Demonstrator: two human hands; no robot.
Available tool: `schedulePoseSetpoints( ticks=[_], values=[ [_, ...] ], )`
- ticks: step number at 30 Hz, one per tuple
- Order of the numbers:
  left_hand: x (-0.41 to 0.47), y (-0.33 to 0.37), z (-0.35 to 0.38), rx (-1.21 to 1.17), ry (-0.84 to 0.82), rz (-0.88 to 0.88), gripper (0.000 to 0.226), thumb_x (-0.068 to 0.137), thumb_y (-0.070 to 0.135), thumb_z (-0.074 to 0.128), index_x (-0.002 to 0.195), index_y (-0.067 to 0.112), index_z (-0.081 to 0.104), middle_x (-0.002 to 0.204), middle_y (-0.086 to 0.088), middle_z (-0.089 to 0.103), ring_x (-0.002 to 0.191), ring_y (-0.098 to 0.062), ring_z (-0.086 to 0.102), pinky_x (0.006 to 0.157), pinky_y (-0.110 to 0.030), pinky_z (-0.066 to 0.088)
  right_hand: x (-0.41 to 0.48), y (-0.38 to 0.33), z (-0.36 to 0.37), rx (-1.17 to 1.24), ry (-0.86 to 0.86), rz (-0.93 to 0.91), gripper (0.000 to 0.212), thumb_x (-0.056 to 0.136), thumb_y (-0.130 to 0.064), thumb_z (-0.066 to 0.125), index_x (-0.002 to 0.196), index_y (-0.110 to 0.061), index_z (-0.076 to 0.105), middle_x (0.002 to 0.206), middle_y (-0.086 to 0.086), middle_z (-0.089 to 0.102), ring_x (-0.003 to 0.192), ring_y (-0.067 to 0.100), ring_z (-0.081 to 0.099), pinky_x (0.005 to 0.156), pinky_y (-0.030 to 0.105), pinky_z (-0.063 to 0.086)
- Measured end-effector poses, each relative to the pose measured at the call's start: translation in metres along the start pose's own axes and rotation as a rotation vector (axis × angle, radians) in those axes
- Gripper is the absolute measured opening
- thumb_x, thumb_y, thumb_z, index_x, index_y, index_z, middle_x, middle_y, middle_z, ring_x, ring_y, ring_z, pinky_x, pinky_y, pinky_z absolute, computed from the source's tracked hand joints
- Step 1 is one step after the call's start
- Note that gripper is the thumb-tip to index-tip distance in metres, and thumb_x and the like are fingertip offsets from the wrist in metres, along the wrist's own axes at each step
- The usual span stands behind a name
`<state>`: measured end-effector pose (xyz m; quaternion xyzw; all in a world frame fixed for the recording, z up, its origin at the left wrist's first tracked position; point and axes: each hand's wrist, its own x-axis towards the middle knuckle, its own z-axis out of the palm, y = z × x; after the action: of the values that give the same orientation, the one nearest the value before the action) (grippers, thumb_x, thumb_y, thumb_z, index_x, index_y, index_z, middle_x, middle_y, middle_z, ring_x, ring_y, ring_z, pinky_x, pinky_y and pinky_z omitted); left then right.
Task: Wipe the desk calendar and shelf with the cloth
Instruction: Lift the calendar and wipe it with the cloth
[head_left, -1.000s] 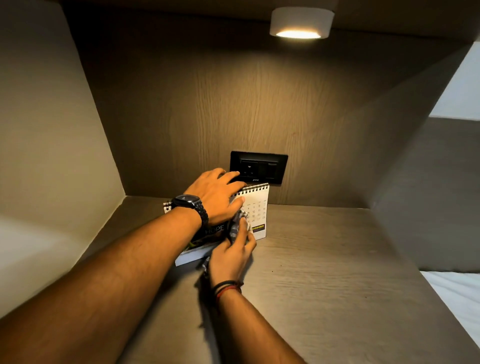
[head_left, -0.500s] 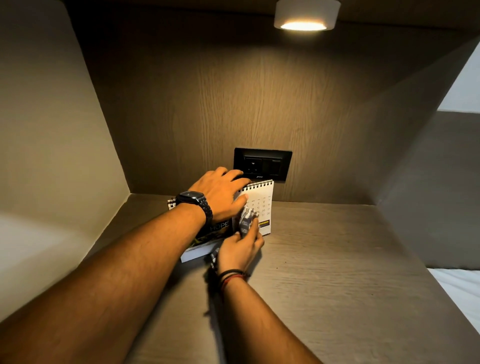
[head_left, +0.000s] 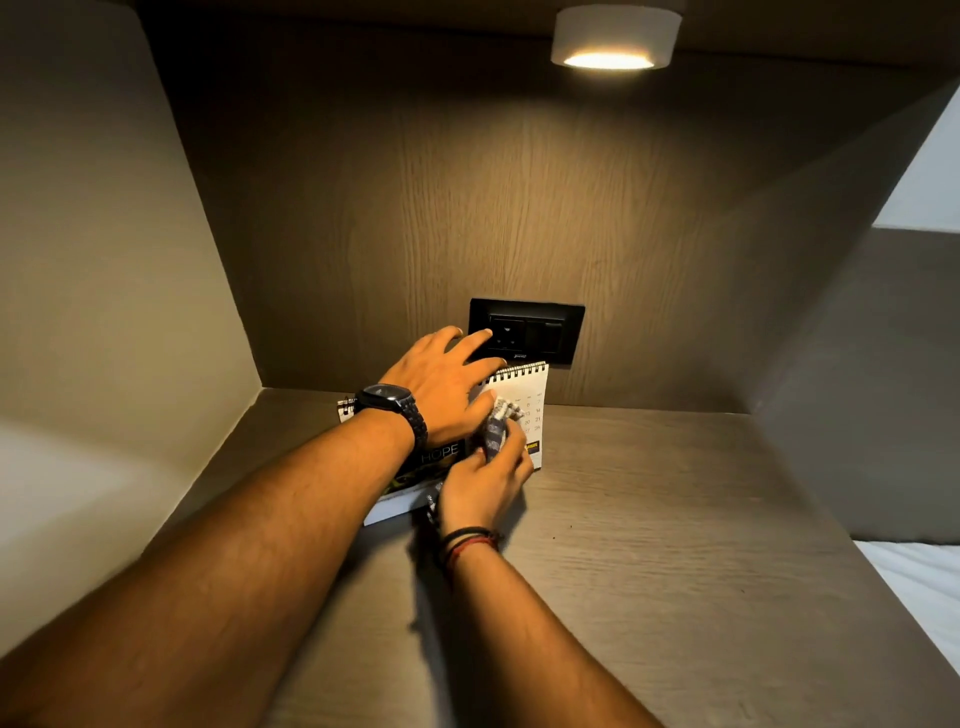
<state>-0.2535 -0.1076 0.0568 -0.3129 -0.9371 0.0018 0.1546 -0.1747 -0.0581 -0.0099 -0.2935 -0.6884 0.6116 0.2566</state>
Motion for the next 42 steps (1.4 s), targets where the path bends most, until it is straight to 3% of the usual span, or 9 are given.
schedulePoseSetpoints(
  ticks=[4, 10, 15, 18, 21, 28, 35, 40, 42],
  values=[
    [0.001, 0.0, 0.0, -0.001, 0.004, -0.003, 0.051, 0.093, 0.048, 0.032, 0.141, 0.031, 0.036, 0.157, -0.001, 0.022, 0.138, -0.029, 0.021, 0.111, -0.044, 0.02, -0.021, 0.01, 0.0, -0.094, -0.116, -0.074, 0.058, 0.081, 0.01, 0.042, 0.132, -0.018, 0.045, 0.146, 0.01, 0.037, 0.127, 0.031, 0.048, 0.105, 0.037, 0.042],
    [-0.001, 0.001, -0.001, 0.028, 0.003, 0.001, 0.052, 0.092, 0.049, 0.032, 0.141, 0.032, 0.035, 0.158, -0.002, 0.018, 0.138, -0.03, 0.019, 0.111, -0.045, 0.019, 0.002, 0.006, 0.002, 0.041, 0.048, 0.076, 0.051, 0.079, 0.012, 0.044, 0.12, -0.016, 0.056, 0.133, 0.018, 0.047, 0.119, 0.037, 0.053, 0.098, 0.036, 0.045],
    [-0.001, 0.0, -0.002, 0.062, -0.012, 0.011, 0.056, 0.091, 0.054, 0.028, 0.143, 0.033, 0.032, 0.16, -0.004, 0.007, 0.143, -0.033, 0.006, 0.116, -0.05, 0.006, -0.028, 0.02, 0.0, -0.122, -0.14, -0.102, 0.059, 0.08, 0.007, 0.043, 0.132, -0.019, 0.045, 0.144, 0.01, 0.039, 0.127, 0.031, 0.047, 0.105, 0.037, 0.042],
    [-0.001, -0.001, -0.002, 0.066, -0.015, 0.01, 0.055, 0.092, 0.054, 0.028, 0.142, 0.033, 0.033, 0.16, -0.004, 0.007, 0.143, -0.034, 0.005, 0.116, -0.051, 0.005, -0.014, 0.02, 0.0, -0.058, -0.05, -0.007, 0.055, 0.081, 0.009, 0.045, 0.129, -0.018, 0.049, 0.138, 0.014, 0.042, 0.123, 0.032, 0.05, 0.102, 0.036, 0.043],
    [-0.001, 0.0, -0.002, 0.059, -0.018, 0.009, 0.053, 0.093, 0.053, 0.029, 0.142, 0.033, 0.033, 0.16, -0.003, 0.009, 0.143, -0.034, 0.005, 0.116, -0.051, 0.006, 0.0, 0.011, 0.002, 0.011, 0.035, 0.064, 0.052, 0.081, 0.009, 0.046, 0.127, -0.017, 0.051, 0.134, 0.018, 0.045, 0.121, 0.037, 0.051, 0.101, 0.041, 0.045],
    [0.0, -0.001, 0.0, 0.062, -0.019, 0.02, 0.054, 0.093, 0.052, 0.029, 0.143, 0.032, 0.032, 0.16, -0.003, 0.01, 0.143, -0.034, 0.006, 0.116, -0.051, 0.007, -0.034, 0.017, -0.002, -0.094, -0.16, -0.006, 0.056, 0.084, 0.004, 0.041, 0.135, -0.019, 0.043, 0.145, 0.009, 0.038, 0.129, 0.029, 0.044, 0.107, 0.036, 0.04],
    [-0.002, 0.001, -0.001, 0.048, -0.007, 0.018, 0.054, 0.092, 0.051, 0.032, 0.142, 0.03, 0.033, 0.159, -0.003, 0.015, 0.138, -0.032, 0.018, 0.113, -0.047, 0.017, -0.014, 0.004, -0.002, -0.02, -0.035, 0.095, 0.052, 0.083, 0.007, 0.043, 0.128, -0.018, 0.05, 0.138, 0.012, 0.046, 0.123, 0.033, 0.05, 0.099, 0.033, 0.043],
    [-0.001, 0.0, 0.001, 0.043, -0.011, 0.024, 0.055, 0.092, 0.051, 0.032, 0.142, 0.03, 0.032, 0.158, -0.003, 0.015, 0.136, -0.032, 0.021, 0.111, -0.046, 0.021, -0.035, 0.018, 0.0, -0.125, -0.162, -0.075, 0.056, 0.081, 0.003, 0.043, 0.133, -0.017, 0.045, 0.144, 0.008, 0.04, 0.129, 0.029, 0.045, 0.108, 0.04, 0.041],
    [0.0, -0.001, 0.001, 0.046, -0.019, 0.023, 0.055, 0.092, 0.052, 0.031, 0.143, 0.03, 0.031, 0.159, -0.002, 0.015, 0.136, -0.032, 0.021, 0.111, -0.046, 0.022, -0.028, 0.023, -0.001, -0.112, -0.132, -0.043, 0.055, 0.082, 0.004, 0.043, 0.132, -0.019, 0.046, 0.142, 0.008, 0.042, 0.127, 0.029, 0.047, 0.106, 0.042, 0.042]
  ],
)
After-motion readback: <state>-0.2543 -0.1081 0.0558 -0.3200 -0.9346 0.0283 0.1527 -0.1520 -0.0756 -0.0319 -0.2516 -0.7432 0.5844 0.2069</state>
